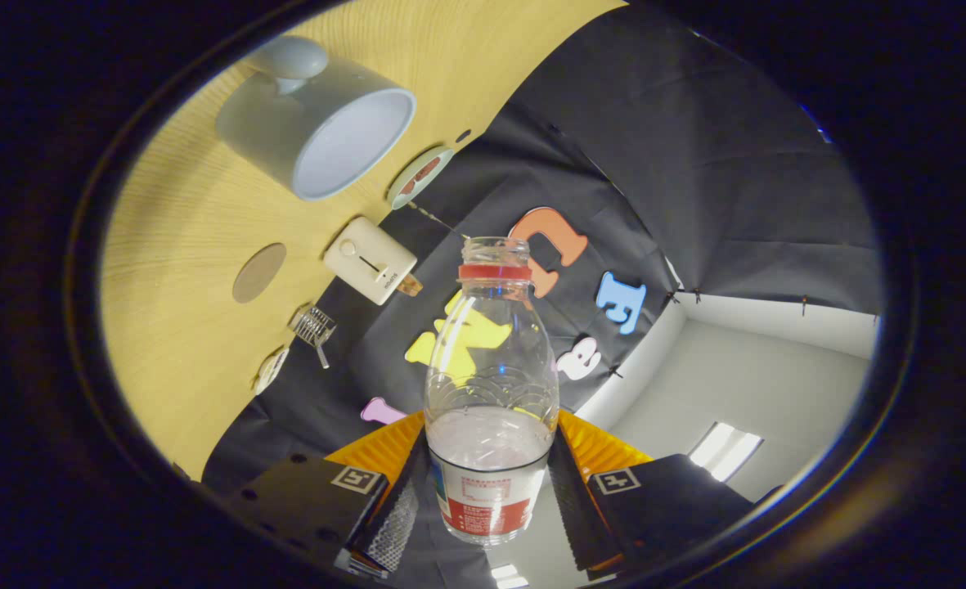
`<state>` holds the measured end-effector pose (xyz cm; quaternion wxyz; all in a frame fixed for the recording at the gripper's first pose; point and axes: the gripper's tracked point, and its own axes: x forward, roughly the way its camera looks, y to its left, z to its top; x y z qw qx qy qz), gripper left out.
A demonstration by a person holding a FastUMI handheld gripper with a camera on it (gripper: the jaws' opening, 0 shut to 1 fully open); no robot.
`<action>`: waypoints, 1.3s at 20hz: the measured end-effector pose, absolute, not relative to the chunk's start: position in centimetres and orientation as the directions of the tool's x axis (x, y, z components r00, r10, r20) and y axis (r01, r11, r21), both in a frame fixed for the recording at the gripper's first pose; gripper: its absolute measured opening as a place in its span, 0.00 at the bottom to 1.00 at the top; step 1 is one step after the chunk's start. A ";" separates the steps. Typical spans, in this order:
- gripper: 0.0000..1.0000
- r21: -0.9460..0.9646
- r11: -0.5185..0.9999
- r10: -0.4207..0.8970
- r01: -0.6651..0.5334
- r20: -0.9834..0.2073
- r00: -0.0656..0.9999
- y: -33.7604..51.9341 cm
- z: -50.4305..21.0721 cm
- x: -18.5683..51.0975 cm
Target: Take the bottle from table, then pour the juice into the cup, finally place the bottle on the coaster
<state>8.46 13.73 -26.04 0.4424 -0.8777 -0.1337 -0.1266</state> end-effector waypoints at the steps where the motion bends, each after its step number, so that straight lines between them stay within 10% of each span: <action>1: 0.79 -0.741 -0.575 0.122 0.347 0.341 0.932 13.6 -26.0 8.4; 12: 0.80 -0.877 -0.320 0.061 0.359 0.359 0.931 11.1 -26.9 8.6; 26: 0.80 -0.725 0.680 -0.086 0.105 0.064 0.994 7.3 -27.3 11.0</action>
